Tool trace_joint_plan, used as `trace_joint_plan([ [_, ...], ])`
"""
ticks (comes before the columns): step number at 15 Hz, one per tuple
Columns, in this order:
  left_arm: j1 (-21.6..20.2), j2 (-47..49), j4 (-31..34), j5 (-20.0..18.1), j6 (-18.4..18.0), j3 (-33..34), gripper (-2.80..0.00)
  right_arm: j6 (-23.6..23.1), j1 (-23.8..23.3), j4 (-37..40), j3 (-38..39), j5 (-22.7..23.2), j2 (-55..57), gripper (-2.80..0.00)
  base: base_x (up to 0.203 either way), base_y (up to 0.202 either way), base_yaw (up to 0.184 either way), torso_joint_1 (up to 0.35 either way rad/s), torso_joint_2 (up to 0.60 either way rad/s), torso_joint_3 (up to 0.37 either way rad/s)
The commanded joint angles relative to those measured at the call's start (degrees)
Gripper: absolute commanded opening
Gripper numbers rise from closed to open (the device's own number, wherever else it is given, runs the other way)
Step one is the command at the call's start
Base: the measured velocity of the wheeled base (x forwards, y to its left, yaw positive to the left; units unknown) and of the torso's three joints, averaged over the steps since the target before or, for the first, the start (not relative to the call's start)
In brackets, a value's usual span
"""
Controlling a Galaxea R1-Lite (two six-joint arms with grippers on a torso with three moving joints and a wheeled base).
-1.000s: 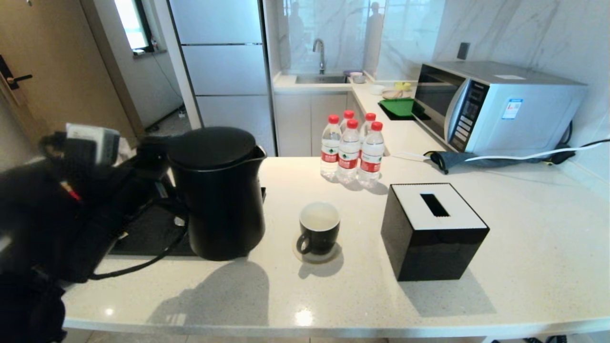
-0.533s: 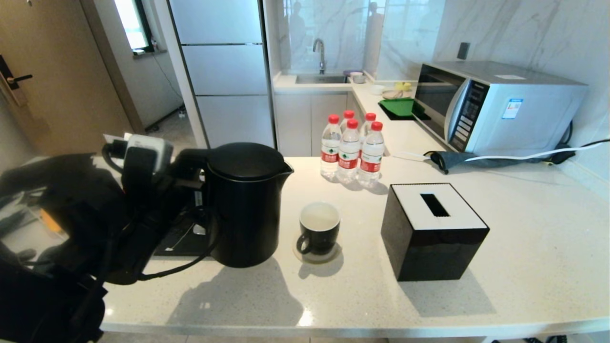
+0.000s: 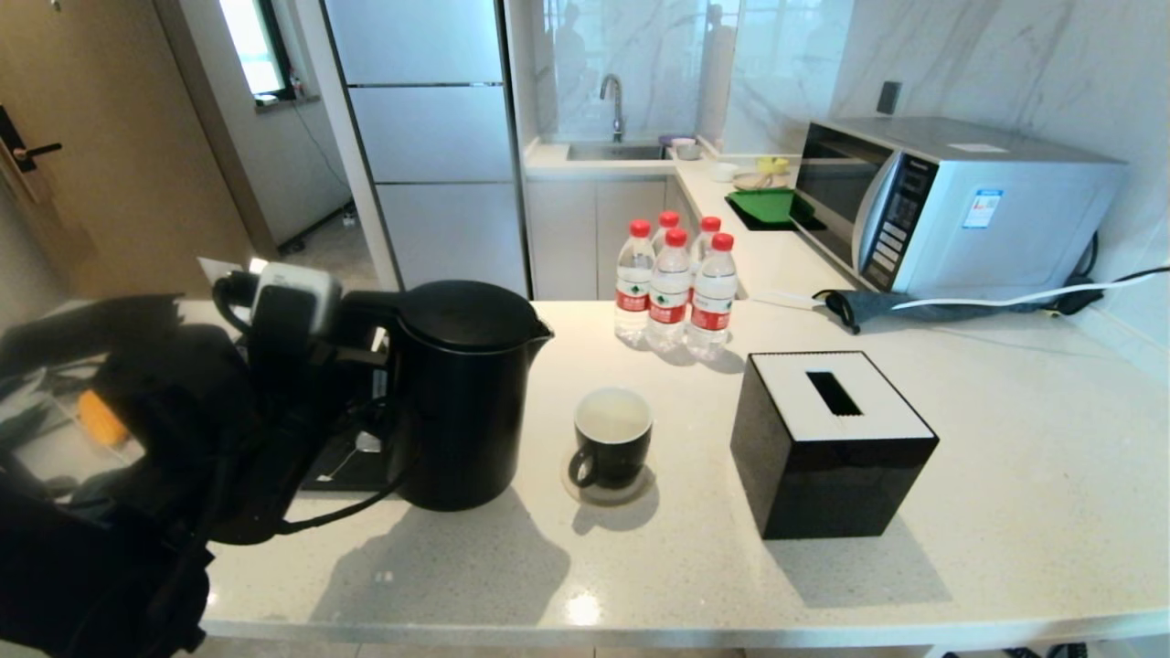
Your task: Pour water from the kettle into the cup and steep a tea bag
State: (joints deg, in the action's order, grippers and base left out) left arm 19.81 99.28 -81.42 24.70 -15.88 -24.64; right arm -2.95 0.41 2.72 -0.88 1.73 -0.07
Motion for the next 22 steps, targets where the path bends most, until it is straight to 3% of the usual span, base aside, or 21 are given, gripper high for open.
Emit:
trace_joint_plan([
  [1, -0.03, 0.74, -0.49, 0.35, -0.82, -0.24, -2.80, -0.04, 0.02, 0.01, 0.00, 0.03, 0.07, -2.80, 0.000, 0.000, 0.000, 0.000, 0.00, 0.000],
  [8, -0.03, 2.15, 2.36, 0.46, -3.00, -3.05, -2.80, -0.04, 0.02, 0.01, 0.00, 0.03, 0.07, -2.80, 0.000, 0.000, 0.000, 0.000, 0.00, 0.000],
  [18, 0.57, 2.41, 9.73, 0.35, -10.97, -8.51, -2.80, -0.04, 0.02, 0.01, 0.00, 0.03, 0.07, -2.80, 0.000, 0.000, 0.000, 0.000, 0.00, 0.000],
  [22, 1.34, 2.15, 10.05, 0.35, -11.10, -9.29, -2.80, -0.04, 0.02, 0.01, 0.00, 0.03, 0.07, -2.80, 0.000, 0.000, 0.000, 0.000, 0.00, 0.000],
])
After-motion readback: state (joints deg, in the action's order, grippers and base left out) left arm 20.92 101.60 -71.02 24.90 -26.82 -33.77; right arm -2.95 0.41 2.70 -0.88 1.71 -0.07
